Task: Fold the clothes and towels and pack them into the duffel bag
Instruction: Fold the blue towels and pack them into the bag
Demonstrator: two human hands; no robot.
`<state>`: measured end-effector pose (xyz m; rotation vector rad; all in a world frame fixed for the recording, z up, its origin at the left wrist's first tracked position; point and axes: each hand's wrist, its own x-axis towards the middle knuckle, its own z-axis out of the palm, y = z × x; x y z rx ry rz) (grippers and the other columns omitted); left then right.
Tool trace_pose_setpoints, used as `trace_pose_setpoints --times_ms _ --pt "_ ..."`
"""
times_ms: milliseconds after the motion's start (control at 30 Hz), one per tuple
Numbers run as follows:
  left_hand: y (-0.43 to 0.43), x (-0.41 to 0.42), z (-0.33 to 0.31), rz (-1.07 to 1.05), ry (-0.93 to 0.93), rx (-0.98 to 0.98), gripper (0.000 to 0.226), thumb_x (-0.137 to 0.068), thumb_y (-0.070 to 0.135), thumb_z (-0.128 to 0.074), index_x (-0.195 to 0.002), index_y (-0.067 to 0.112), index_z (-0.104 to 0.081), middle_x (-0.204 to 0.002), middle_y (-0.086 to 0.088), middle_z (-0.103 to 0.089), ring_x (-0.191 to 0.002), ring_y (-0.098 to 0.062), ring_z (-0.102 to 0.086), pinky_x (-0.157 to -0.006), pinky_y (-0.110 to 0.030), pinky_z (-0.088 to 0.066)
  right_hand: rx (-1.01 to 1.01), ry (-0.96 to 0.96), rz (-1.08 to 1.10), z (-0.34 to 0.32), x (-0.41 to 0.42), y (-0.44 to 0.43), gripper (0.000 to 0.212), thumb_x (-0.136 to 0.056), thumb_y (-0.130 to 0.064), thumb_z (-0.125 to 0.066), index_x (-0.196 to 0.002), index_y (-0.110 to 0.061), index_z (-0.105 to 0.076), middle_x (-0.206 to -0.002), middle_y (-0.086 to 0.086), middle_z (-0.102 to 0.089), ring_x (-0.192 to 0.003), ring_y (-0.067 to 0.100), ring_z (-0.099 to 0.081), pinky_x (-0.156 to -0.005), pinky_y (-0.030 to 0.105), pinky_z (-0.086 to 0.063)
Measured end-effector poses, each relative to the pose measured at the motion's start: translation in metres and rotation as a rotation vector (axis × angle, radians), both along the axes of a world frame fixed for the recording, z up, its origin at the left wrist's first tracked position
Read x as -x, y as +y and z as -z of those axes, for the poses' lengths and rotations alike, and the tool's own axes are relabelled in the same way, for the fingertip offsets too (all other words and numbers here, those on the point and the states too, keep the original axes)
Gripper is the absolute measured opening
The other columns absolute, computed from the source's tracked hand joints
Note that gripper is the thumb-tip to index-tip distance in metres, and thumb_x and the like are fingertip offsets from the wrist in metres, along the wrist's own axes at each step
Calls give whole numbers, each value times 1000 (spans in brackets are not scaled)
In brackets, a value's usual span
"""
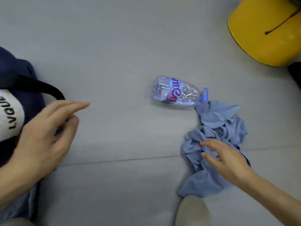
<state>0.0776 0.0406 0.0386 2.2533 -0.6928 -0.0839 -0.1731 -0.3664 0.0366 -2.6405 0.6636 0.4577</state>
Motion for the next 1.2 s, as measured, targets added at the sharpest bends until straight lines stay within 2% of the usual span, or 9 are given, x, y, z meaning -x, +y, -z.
trace_pose_setpoints --times_ms 100,200,333,400,467,667,967,1067,1200 --pt "-54 45 -17 229 93 -28 37 -97 34 -44 -130 39 -60 -119 18 -58 -89 -12 -60 -75 -29 -46 66 21 162 31 23 -25 47 -93 -43 -62 -137 -28 -55 -138 -3 -56 -115 19 -59 -82 32 -46" --pt "-76 64 19 319 218 -112 39 -96 43 -39 -130 46 -57 -119 25 -56 -96 -4 -59 -78 -12 -42 77 50 275 60 27 -30 57 -92 -47 -63 -144 -30 -45 -141 1 -51 -118 25 -57 -78 35 -47" --pt "-103 96 37 457 290 -173 40 -95 43 -37 -130 49 -55 -117 31 -56 -99 7 -58 -78 -1 -37 49 -30 301 91 21 -26 44 -94 -47 -61 -132 -27 -51 -112 0 -63 -98 24 -62 -72 40 -53" --pt "-113 103 43 496 324 -214 38 -96 41 -38 -128 52 -54 -116 31 -57 -100 6 -58 -77 -1 -38 67 -87 294 92 11 -27 21 -97 -41 -60 -109 -24 -59 -85 -5 -59 -78 21 -59 -60 36 -46" --pt "-119 108 47 492 342 -231 36 -97 37 -42 -125 55 -55 -115 32 -59 -100 4 -59 -77 -2 -39 41 -153 290 82 1 -30 18 -98 -35 -59 -87 -21 -56 -67 -7 -53 -64 19 -53 -54 34 -37" --pt "-123 105 45 394 397 -172 30 -99 31 -59 -116 54 -61 -111 32 -62 -95 -3 -63 -76 -11 -46 -190 -463 261 15 -27 14 27 -95 -30 -63 -72 -32 -49 -67 -14 -58 -66 7 -54 -59 20 -39" --pt "-116 74 10 349 372 37 34 -89 44 -63 -123 42 -63 -124 22 -55 -101 -12 -64 -77 -17 -50 -345 -553 -148 -17 -67 115 10 -91 -33 -68 -86 -26 -63 -82 -16 -51 -79 3 -51 -66 21 -42" --pt "-102 64 11 320 380 13 21 -89 47 -54 -102 38 -67 -113 21 -63 -93 -11 -66 -74 -24 -51 -356 -560 -182 -12 -79 130 13 -91 -34 -66 -84 -23 -61 -86 -14 -53 -82 3 -49 -71 19 -39" --pt "-74 53 13 305 350 -70 18 -96 44 -49 -100 32 -61 -98 14 -69 -86 -12 -63 -76 -33 -51 -319 -421 -280 -5 -90 136 14 -86 -33 -59 -81 -22 -52 -73 -11 -53 -74 13 -48 -66 30 -38"
